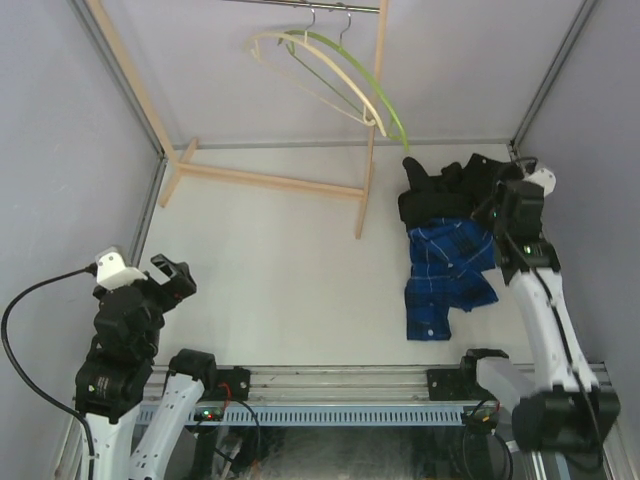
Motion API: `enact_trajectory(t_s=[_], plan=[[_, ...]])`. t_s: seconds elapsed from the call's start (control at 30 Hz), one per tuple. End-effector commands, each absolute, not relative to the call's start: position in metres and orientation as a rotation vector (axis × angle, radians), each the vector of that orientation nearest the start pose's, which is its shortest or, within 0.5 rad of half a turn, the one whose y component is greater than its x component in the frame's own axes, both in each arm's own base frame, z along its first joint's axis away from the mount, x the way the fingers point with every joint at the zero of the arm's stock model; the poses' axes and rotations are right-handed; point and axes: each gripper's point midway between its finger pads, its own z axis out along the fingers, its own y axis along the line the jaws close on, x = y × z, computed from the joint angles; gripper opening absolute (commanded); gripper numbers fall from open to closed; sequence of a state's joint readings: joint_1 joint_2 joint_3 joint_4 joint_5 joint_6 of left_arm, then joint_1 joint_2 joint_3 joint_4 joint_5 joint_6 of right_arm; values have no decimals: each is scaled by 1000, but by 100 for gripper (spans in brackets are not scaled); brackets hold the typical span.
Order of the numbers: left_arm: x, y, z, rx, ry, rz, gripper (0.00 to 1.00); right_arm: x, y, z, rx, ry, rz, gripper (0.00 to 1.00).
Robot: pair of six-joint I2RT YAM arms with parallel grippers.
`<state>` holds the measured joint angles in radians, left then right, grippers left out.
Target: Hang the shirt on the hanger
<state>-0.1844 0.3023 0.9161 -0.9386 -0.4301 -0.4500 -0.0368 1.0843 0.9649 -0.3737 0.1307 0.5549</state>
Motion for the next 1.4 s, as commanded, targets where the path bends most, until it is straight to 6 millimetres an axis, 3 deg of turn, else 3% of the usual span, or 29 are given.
enact_trajectory(t_s=[0.0, 0.17, 0.37, 0.7, 0.87, 1.0, 1.1, 1.17, 1.27, 1.37], plan=[[168, 21, 278, -479, 1796, -48, 100, 304, 22, 283, 349, 1834, 264, 0], [169, 14, 283, -442, 1802, -81, 100, 255, 82, 314, 131, 1823, 404, 0], [162, 9, 291, -418, 1799, -120, 100, 223, 156, 359, -58, 1761, 538, 0], [127, 19, 314, -401, 1712, -113, 100, 206, 306, 486, -400, 1557, 722, 0], [110, 28, 324, -424, 1643, -106, 100, 207, 350, 548, -450, 1431, 834, 0], [98, 35, 337, -450, 1579, -106, 100, 216, 370, 589, -455, 1338, 856, 2], [94, 36, 347, -457, 1548, -116, 99, 232, 384, 594, -468, 1324, 868, 6], [94, 36, 349, -455, 1539, -119, 99, 240, 393, 572, -498, 1366, 871, 10], [96, 35, 347, -448, 1549, -120, 100, 248, 403, 502, -540, 1473, 849, 26], [102, 30, 337, -432, 1589, -126, 100, 250, 394, 425, -524, 1576, 821, 56]])
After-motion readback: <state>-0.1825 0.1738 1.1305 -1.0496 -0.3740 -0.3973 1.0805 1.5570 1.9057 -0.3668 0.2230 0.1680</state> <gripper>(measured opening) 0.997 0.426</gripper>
